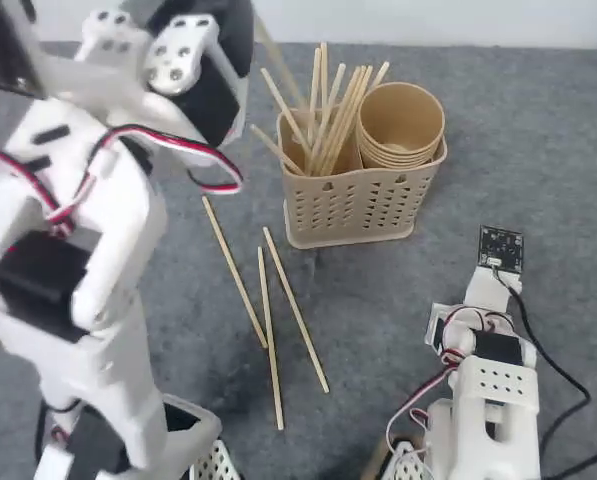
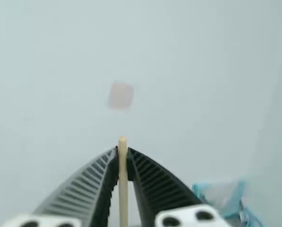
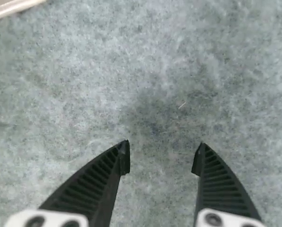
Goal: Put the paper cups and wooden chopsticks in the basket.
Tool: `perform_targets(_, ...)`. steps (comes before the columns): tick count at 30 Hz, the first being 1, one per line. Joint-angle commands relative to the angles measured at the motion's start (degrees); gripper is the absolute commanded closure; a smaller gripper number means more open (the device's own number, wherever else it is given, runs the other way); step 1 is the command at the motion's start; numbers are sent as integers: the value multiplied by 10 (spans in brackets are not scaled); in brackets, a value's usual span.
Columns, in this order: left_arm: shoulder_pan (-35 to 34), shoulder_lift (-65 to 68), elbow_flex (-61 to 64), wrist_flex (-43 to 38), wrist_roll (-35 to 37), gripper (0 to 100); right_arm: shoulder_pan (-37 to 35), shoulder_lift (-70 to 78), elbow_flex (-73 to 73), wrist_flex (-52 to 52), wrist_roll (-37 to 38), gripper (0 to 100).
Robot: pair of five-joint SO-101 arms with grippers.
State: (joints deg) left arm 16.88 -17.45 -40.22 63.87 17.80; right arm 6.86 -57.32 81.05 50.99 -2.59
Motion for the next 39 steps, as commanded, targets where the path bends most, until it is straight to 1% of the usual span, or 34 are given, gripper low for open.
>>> perform_targets(1,7,23,-1,-55,7,988,-3,-11,-1,-7,11,772)
perform_targets(3,7,42,-1,-64,-12,988,-3,-11,-1,-7,12,772)
perform_targets(5,6,63,0,-59,-53,988,-3,-11,-1,-7,12,772)
perform_targets(7,6,79,16,-43,-78,988,-3,-11,-1,-7,12,772)
perform_targets(10,8,83,72,-39,-87,989,-3,-11,-1,-9,12,772)
perform_targets(13,8,66,159,-78,-87,989,-3,-11,-2,-9,13,772)
perform_targets(16,6,33,287,-154,-88,989,-3,-11,-3,-9,13,772)
perform_targets(18,6,-1,391,-228,-93,989,-3,-11,-3,-9,13,772)
perform_targets(22,8,-85,589,-388,-142,989,-3,-11,-3,-9,13,772)
perform_targets(23,8,-103,625,-417,-149,988,-3,-11,-3,-9,13,772)
perform_targets(24,7,-120,649,-427,-150,988,-3,-11,-3,-9,13,772)
perform_targets(26,2,-142,673,-426,-150,987,-3,-11,-3,-10,13,772)
perform_targets(28,-15,-157,676,-397,-150,961,-3,-11,-3,-10,13,772)
perform_targets(34,-80,-175,607,-210,-148,729,-3,-11,-2,-10,13,772)
perform_targets(35,-91,-178,592,-184,-148,712,-3,-11,-2,-10,13,772)
perform_targets(39,-138,-202,541,-110,-147,711,-3,-11,-2,-10,13,772)
